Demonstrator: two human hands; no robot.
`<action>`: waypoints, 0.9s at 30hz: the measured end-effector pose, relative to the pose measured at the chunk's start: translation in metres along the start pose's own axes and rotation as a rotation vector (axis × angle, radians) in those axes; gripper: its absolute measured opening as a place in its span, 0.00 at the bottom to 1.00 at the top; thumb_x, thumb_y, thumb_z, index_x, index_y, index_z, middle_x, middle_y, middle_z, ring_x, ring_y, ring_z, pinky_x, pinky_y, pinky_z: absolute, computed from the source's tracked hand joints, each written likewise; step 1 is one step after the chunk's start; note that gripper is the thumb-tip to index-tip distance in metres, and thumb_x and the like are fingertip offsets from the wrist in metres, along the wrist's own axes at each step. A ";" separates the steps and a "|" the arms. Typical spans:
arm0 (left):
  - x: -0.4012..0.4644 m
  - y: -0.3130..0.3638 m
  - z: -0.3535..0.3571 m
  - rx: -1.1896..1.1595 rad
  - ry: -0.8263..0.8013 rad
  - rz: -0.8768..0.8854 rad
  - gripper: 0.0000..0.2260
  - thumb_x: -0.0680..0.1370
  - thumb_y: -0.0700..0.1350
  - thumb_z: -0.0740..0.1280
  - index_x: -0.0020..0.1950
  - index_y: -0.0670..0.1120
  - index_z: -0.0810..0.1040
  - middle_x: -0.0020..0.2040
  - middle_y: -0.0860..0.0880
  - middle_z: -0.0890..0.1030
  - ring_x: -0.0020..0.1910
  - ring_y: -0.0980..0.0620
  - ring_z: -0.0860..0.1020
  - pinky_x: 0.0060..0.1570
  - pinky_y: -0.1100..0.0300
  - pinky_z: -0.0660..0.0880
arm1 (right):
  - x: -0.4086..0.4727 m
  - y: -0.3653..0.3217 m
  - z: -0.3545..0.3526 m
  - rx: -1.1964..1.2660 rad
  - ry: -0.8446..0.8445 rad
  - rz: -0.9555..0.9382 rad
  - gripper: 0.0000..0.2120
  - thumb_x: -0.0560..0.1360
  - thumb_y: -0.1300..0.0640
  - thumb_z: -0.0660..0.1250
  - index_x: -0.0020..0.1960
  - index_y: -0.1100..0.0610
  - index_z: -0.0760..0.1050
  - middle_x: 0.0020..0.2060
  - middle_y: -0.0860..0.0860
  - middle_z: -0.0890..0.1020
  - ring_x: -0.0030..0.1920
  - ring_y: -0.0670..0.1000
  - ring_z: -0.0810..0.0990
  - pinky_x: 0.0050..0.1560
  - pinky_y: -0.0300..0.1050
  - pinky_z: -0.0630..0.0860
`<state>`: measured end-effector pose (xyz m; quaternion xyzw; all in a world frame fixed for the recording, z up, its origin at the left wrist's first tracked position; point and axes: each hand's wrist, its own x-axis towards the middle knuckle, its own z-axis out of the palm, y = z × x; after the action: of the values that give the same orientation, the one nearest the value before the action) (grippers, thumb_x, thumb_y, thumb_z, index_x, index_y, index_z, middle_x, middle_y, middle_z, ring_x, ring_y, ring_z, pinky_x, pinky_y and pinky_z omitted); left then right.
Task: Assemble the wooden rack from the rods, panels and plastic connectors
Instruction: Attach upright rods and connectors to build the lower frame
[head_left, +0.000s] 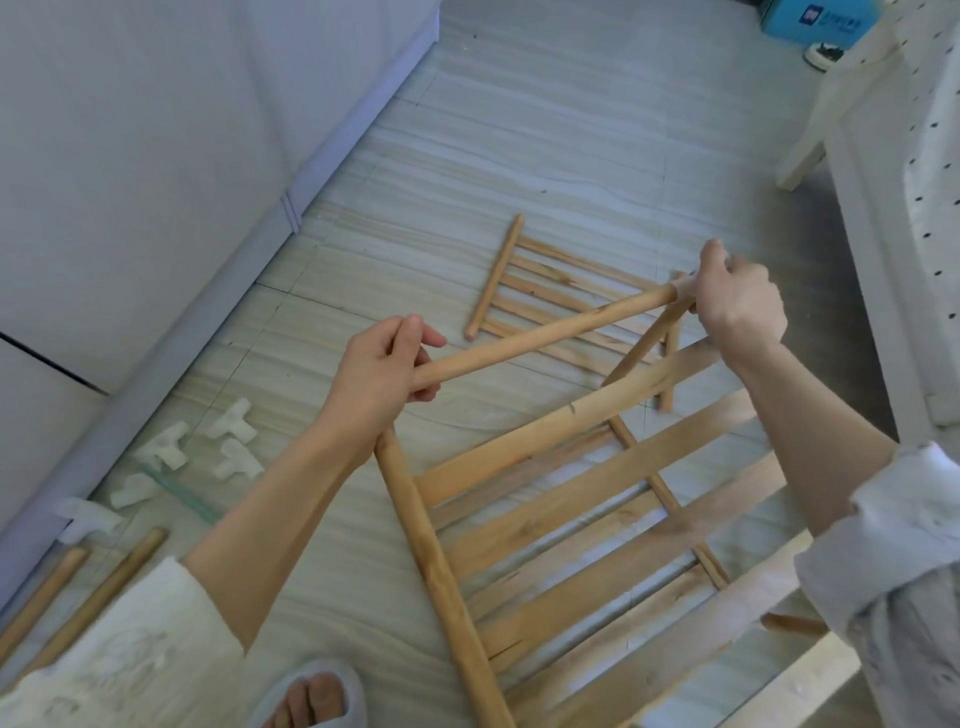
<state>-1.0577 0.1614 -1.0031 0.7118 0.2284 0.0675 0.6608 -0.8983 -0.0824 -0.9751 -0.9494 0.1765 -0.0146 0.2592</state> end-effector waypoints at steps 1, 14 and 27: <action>0.001 0.000 -0.001 0.000 0.002 0.001 0.14 0.82 0.43 0.55 0.42 0.46 0.76 0.30 0.49 0.72 0.25 0.55 0.74 0.31 0.64 0.76 | -0.001 -0.002 0.000 -0.008 0.007 0.006 0.20 0.77 0.46 0.46 0.46 0.56 0.71 0.45 0.57 0.77 0.47 0.59 0.74 0.54 0.50 0.70; 0.007 -0.003 -0.002 0.146 -0.062 0.001 0.15 0.83 0.49 0.52 0.47 0.47 0.77 0.38 0.47 0.75 0.35 0.51 0.75 0.46 0.53 0.76 | -0.023 -0.005 0.014 -0.171 0.084 -0.008 0.27 0.80 0.45 0.43 0.61 0.63 0.70 0.53 0.60 0.78 0.59 0.61 0.74 0.63 0.52 0.63; -0.061 -0.063 -0.097 0.091 0.175 -0.114 0.11 0.82 0.42 0.54 0.49 0.51 0.74 0.44 0.52 0.78 0.45 0.51 0.76 0.46 0.57 0.72 | -0.220 -0.068 0.037 -0.258 -0.363 -0.929 0.29 0.79 0.42 0.41 0.76 0.52 0.54 0.77 0.51 0.51 0.77 0.50 0.45 0.74 0.57 0.38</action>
<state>-1.1658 0.2260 -1.0404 0.7185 0.3280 0.0813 0.6080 -1.0777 0.0661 -0.9594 -0.9392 -0.3113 0.0587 0.1324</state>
